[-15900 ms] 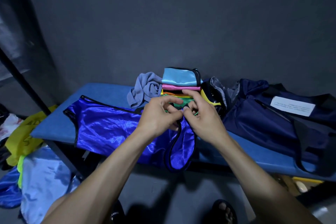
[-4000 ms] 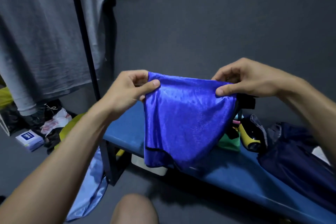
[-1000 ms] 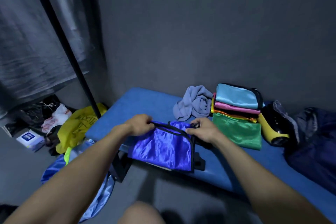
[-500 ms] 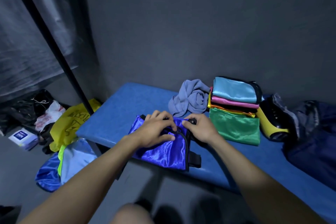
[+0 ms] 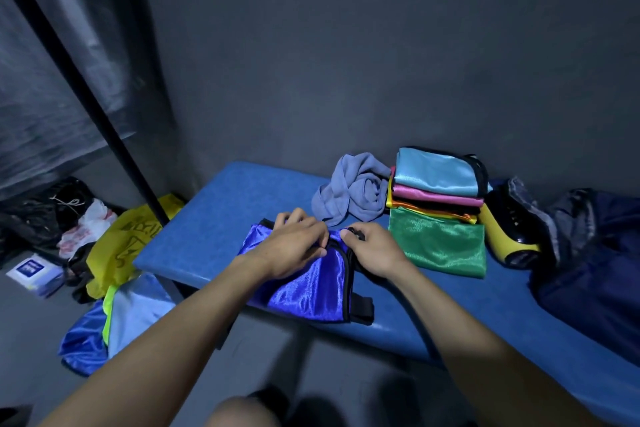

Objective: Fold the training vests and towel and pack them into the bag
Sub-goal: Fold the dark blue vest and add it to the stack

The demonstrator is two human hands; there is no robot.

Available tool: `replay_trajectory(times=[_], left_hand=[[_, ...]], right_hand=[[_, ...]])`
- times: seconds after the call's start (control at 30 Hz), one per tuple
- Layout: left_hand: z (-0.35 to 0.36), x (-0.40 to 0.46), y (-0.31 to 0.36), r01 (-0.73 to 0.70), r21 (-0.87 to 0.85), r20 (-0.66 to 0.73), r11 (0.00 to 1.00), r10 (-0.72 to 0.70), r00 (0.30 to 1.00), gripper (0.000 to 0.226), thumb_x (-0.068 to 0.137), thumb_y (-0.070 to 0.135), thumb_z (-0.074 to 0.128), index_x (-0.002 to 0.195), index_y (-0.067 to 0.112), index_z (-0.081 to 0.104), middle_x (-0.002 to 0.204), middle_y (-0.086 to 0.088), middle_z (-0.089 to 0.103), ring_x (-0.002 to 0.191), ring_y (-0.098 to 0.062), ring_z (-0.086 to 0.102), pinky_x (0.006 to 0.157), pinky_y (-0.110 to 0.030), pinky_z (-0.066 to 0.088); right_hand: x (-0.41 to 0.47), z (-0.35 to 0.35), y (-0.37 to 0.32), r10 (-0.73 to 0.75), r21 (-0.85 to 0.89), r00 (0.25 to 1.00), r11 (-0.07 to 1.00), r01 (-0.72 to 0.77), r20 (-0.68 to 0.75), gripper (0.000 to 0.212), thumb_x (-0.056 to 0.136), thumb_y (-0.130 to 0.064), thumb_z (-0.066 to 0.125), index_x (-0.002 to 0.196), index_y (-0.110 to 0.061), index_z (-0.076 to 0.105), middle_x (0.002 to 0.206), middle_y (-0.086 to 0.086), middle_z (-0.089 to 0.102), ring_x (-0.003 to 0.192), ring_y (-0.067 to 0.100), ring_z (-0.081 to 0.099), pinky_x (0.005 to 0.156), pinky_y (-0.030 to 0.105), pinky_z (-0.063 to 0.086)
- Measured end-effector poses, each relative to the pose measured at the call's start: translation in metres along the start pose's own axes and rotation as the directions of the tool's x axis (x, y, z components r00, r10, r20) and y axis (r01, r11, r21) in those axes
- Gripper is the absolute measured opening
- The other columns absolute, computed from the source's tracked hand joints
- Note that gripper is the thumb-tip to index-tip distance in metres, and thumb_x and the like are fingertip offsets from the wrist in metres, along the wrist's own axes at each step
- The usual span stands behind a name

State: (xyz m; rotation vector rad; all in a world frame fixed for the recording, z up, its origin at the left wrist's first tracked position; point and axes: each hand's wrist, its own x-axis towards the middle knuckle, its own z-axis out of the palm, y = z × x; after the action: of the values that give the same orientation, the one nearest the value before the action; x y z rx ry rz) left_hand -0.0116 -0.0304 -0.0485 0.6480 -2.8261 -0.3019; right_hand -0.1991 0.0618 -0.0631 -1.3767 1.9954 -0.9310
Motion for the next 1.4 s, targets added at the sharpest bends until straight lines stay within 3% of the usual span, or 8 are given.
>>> replay_trajectory(times=[0.23,0.37,0.53,0.73,0.87,1.23,1.33,1.4], left_hand=[[-0.014,-0.006,-0.002,-0.026,-0.197,-0.178,0.980,-0.010,0.984,0.014,0.096,0.031,0.067,0.093,0.028,0.055,0.093,0.016,0.056,0.100,-0.011,0.042,0.096,-0.020,0.025],[-0.017,0.002,-0.004,-0.021,-0.335,-0.152,0.942,-0.032,0.988,0.013,0.098,0.025,0.065,0.095,0.026,0.053,0.094,0.010,0.055,0.088,-0.012,0.054,0.084,-0.028,0.044],[0.001,0.010,-0.006,0.050,-0.356,-0.112,0.933,-0.096,0.989,0.014,0.099,0.019,0.063,0.094,0.022,0.051,0.087,0.015,0.055,0.080,-0.003,0.051,0.076,-0.030,0.042],[0.018,0.008,-0.004,0.081,-0.318,-0.158,0.944,-0.137,0.978,0.012,0.100,0.026,0.059,0.095,0.030,0.049,0.088,0.014,0.059,0.083,-0.013,0.055,0.081,-0.039,0.047],[0.022,0.004,-0.006,0.136,-0.146,-0.244,0.980,-0.169,0.955,0.014,0.098,0.035,0.063,0.102,0.027,0.051,0.095,0.014,0.058,0.090,-0.015,0.047,0.087,-0.036,0.033],[0.000,-0.029,-0.063,0.397,0.309,-0.182,0.865,-0.356,0.917,0.044,0.098,0.051,0.026,0.112,0.026,0.060,0.106,0.001,0.059,0.105,-0.028,0.047,0.101,-0.050,0.029],[-0.001,-0.019,-0.032,0.261,0.324,-0.224,0.909,-0.195,0.955,0.033,0.097,0.036,0.048,0.127,0.025,0.058,0.130,-0.004,0.053,0.123,-0.032,0.047,0.107,-0.050,0.031],[0.000,-0.018,-0.007,0.151,0.175,-0.115,0.973,-0.132,0.984,0.046,0.104,0.052,0.033,0.144,0.036,0.048,0.150,0.000,0.045,0.139,-0.029,0.036,0.117,-0.052,0.025]], right_hand=[[-0.002,0.003,0.002,-0.001,0.027,1.000,1.000,0.001,0.006,0.032,0.102,-0.035,0.058,0.086,-0.008,0.066,0.071,0.000,0.063,0.066,0.019,0.056,0.066,0.035,0.043],[-0.004,0.005,-0.001,-0.009,0.102,0.999,0.995,0.005,0.041,0.037,0.093,-0.048,0.058,0.091,-0.014,0.070,0.085,0.006,0.075,0.084,0.031,0.071,0.077,0.045,0.056],[-0.005,0.003,0.002,0.000,0.160,0.997,0.987,-0.013,0.079,0.032,0.096,-0.045,0.060,0.092,-0.015,0.071,0.088,0.009,0.075,0.072,0.012,0.063,0.080,0.046,0.056],[0.001,-0.009,-0.013,0.055,0.196,0.985,0.977,-0.087,0.162,0.046,0.095,-0.062,0.053,0.106,-0.022,0.073,0.105,-0.002,0.076,0.102,0.012,0.069,0.099,0.038,0.050],[0.008,0.005,-0.017,0.004,-0.072,0.991,0.997,0.006,0.136,0.017,0.096,-0.037,0.066,0.095,-0.020,0.068,0.087,-0.001,0.069,0.085,0.018,0.064,0.084,0.039,0.052],[0.007,0.013,-0.029,-0.004,-0.462,0.993,0.885,0.057,0.114,0.026,0.110,-0.038,0.033,0.101,-0.020,0.050,0.106,0.014,0.066,0.094,0.036,0.062,0.074,0.040,0.046],[0.007,0.012,-0.032,-0.018,-0.503,0.995,0.861,0.067,0.102,0.033,0.110,-0.037,0.031,0.118,-0.017,0.056,0.113,0.015,0.067,0.100,0.038,0.062,0.078,0.041,0.048],[0.007,0.013,-0.034,-0.016,-0.533,0.996,0.844,0.063,0.093,0.033,0.109,-0.037,0.033,0.125,-0.018,0.056,0.120,0.015,0.066,0.107,0.038,0.062,0.079,0.041,0.046]])
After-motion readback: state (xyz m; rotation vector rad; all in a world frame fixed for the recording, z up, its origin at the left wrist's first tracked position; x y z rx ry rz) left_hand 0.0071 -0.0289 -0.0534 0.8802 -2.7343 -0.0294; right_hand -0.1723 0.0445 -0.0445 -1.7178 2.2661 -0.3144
